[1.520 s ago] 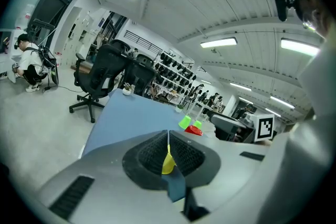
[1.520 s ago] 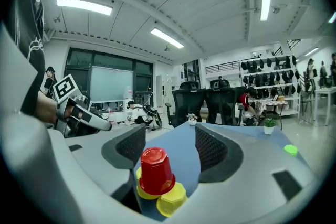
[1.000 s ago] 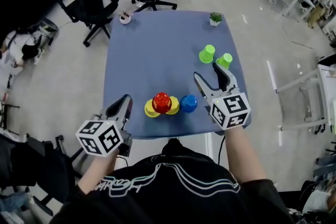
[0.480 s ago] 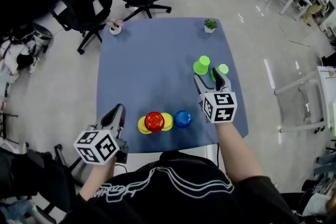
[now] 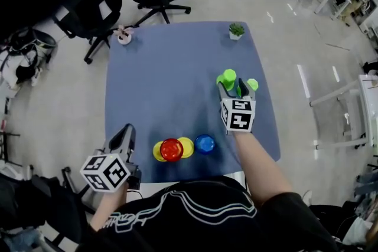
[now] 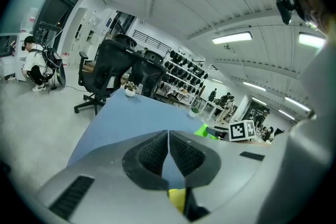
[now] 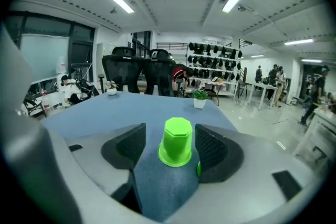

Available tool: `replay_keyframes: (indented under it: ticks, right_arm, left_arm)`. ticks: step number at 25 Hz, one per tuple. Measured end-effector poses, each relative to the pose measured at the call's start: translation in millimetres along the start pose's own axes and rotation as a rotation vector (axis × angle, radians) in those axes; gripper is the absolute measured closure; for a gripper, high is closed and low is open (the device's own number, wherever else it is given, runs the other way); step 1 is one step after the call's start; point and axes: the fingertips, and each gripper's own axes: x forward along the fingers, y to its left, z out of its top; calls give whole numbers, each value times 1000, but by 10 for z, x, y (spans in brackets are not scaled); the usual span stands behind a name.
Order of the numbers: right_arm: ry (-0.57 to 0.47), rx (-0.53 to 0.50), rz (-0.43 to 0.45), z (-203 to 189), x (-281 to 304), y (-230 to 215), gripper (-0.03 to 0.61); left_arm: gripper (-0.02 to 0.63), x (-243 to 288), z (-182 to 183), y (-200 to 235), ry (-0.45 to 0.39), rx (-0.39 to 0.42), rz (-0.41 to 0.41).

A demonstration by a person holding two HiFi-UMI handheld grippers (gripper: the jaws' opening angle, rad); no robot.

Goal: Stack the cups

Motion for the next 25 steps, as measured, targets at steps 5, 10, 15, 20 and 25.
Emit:
replay_keyframes:
  ticks: [5,10,15,20,25]
  right_arm:
    - [37,-1,-20,-78,190,-68,284]
    - [54,8,-39,-129,317,-122,284]
    - [62,18,-47,-190,390,-167,285]
    - [67,18,-61,-204,420,-185,328]
    - [59,6,-51,-196,436,-202,331]
  left_arm:
    - [583,91,0,34,9,-4,4]
    - [583,148,5,67,18,3,10]
    - [583,176,-15,93,31,9,15]
    - [583,210,-3,91,27,7,8]
    - [583,247,-2,92,31,6,11]
